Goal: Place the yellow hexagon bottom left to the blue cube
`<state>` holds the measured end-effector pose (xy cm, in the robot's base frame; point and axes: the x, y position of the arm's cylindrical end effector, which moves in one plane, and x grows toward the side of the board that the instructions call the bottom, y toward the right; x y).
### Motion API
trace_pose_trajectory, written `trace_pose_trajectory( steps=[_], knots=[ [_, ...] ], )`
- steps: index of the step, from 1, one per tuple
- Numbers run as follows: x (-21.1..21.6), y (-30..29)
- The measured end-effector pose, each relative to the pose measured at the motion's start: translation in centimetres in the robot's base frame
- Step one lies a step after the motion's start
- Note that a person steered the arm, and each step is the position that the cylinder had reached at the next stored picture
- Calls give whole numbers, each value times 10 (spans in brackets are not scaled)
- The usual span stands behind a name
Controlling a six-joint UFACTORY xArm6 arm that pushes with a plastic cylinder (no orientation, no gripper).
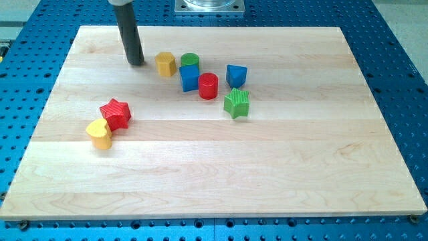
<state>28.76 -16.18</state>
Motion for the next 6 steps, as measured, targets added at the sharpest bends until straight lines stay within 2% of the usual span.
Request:
trace_pose_trajectory(
  steps=[1,2,3,5,6],
  knots=[
    [-21,0],
    [-33,53],
    [-13,61],
    [74,65],
    [62,83]
  ],
)
